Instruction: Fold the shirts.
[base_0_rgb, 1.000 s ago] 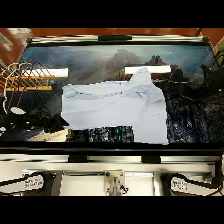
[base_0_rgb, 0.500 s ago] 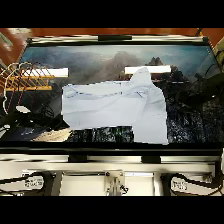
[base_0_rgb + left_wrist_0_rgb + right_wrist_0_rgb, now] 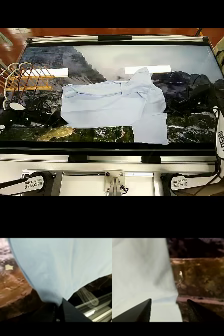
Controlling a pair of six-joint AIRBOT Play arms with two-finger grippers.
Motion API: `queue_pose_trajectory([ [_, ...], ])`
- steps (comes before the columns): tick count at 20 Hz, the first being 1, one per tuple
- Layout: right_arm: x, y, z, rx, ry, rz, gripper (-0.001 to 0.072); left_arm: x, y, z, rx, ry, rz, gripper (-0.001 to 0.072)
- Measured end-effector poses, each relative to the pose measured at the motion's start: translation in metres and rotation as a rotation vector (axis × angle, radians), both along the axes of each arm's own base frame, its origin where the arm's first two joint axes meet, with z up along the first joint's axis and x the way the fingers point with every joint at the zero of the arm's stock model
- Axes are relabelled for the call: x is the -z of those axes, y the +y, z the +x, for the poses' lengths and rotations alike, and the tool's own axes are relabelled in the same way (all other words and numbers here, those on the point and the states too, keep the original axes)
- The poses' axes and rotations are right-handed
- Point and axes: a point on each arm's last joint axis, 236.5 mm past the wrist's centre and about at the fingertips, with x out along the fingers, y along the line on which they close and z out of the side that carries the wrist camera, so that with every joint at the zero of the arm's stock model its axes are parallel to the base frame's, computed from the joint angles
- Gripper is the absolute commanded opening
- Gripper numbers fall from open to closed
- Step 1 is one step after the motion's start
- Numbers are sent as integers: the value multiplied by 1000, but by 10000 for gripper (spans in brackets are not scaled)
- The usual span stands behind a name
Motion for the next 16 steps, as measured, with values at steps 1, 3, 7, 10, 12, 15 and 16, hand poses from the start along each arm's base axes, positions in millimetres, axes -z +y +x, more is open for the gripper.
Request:
queue_pose_trajectory([
  [1,6,1,1,1,2,9,541,-1,-1,0,1,0,-3,37],
  [3,12,8,3,4,7,49,407,-2,-1,0,3,-1,-4,38],
  [7,18,17,8,-1,-5,94,68,-5,0,3,6,-11,-3,36],
  [10,-8,22,19,-56,-84,113,68,-27,5,25,13,-96,17,36],
  [12,-57,29,39,-105,-227,124,68,-69,11,54,21,-234,50,36],
  [15,-185,28,76,-145,-578,54,67,-192,21,102,28,-576,132,37],
  [16,-246,28,83,-149,-738,7,68,-252,23,111,23,-728,168,38],
])
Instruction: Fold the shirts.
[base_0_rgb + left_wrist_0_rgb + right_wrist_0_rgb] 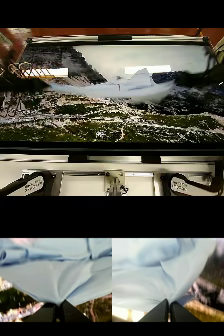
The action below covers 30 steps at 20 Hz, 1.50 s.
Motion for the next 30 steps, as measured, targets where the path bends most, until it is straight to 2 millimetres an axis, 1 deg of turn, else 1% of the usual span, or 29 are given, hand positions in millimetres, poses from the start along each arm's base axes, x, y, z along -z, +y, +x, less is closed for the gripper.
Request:
queue_pose_trajectory([
  [1,-62,0,0,17,-161,-32,68,-67,-1,2,-5,-168,26,37],
  [2,-122,0,-8,41,-320,-68,67,-129,-4,-4,-11,-322,47,38],
  [3,-186,1,-25,73,-490,-100,68,-185,-10,-20,-8,-462,67,38],
  [4,-243,5,-50,102,-647,-127,67,-241,-17,-41,-8,-604,83,38],
  [5,-289,9,-77,126,-775,-143,68,-285,-23,-68,-8,-720,93,37],
  [6,-327,14,-107,148,-886,-162,68,-316,-29,-93,-10,-802,94,37],
  [7,-354,18,-135,165,-971,-183,67,-342,-35,-119,-15,-870,92,37],
  [8,-375,22,-163,181,-1041,-200,68,-359,-40,-141,-15,-922,91,37],
  [9,-390,26,-186,194,-1090,-216,68,-373,-43,-163,-21,-969,94,37],
  [10,-402,28,-208,211,-1134,-236,67,-381,-45,-181,-27,-1001,106,37],
  [11,-410,30,-226,226,-1163,-252,67,-387,-45,-196,-38,-1025,125,37],
  [12,-414,30,-241,242,-1182,-273,68,-388,-44,-207,-52,-1033,147,37],
  [14,-413,25,-258,275,-1178,-319,68,-382,-37,-219,-84,-1012,196,38],
  [15,-409,22,-261,287,-1159,-338,68,-375,-32,-221,-101,-985,227,37],
  [16,-402,17,-261,301,-1125,-361,68,-367,-28,-220,-113,-957,251,37],
  [17,-391,13,-257,308,-1076,-379,67,-354,-24,-216,-117,-906,275,38],
  [18,-375,8,-250,309,-1001,-393,67,-337,-20,-210,-114,-844,297,37],
  [20,-332,-1,-233,288,-819,-410,68,-292,-12,-194,-95,-684,326,37],
  [22,-284,-10,-211,270,-624,-398,68,-240,-6,-176,-70,-511,327,37],
  [23,-260,-14,-199,262,-536,-380,68,-211,-4,-165,-60,-412,309,36],
  [25,-205,-19,-172,235,-353,-330,67,-153,1,-146,-52,-227,274,36],
  [26,-174,-19,-155,217,-263,-293,67,-127,3,-137,-49,-152,260,36],
  [28,-119,-21,-121,199,-129,-218,67,-78,8,-111,-51,-21,225,37],
  [30,-73,-20,-81,195,-54,-141,68,-34,14,-77,-61,79,194,37],
])
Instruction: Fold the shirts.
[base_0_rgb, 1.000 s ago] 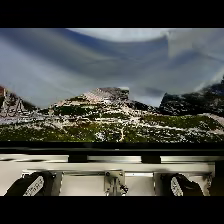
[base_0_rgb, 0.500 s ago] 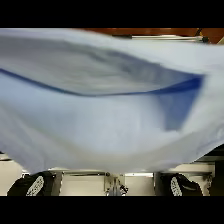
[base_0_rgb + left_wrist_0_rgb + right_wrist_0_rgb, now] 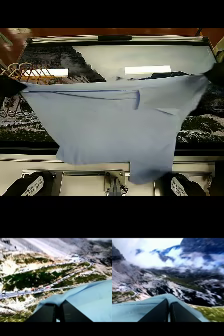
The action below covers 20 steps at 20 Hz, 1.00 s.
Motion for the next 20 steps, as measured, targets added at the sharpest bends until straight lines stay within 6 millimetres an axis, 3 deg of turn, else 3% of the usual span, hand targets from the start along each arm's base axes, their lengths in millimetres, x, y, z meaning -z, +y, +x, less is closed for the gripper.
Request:
queue_pose_trajectory([
  [4,68,13,87,14,-3,85,68,70,0,81,-9,71,-32,38],
  [7,101,23,146,54,-92,94,68,107,-2,143,-31,45,-45,38],
  [9,123,25,174,84,-134,92,68,130,3,177,-58,28,-46,37],
  [12,160,25,197,116,-136,87,67,168,6,210,-86,32,-50,38],
  [15,192,24,208,134,-117,84,68,200,9,227,-110,47,-53,38],
  [20,211,16,221,199,-132,111,67,222,11,250,-174,19,-109,38],
])
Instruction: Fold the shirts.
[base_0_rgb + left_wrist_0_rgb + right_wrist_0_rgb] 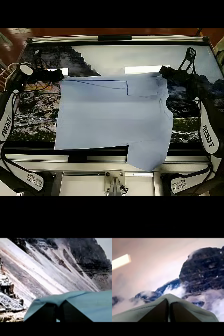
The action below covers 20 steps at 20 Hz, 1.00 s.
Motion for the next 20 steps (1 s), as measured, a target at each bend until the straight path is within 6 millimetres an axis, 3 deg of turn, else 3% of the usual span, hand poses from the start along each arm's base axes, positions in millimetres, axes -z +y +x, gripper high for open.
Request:
queue_pose_trajectory([
  [5,15,-3,5,58,11,59,68,16,-6,11,-54,5,-79,38],
  [10,22,-1,-7,50,81,94,68,22,-9,-1,-25,76,-121,37],
  [12,21,1,-26,11,159,85,68,23,-11,-18,27,150,-146,36],
  [20,42,13,-135,-139,614,88,68,35,-14,-121,255,544,-170,36],
])
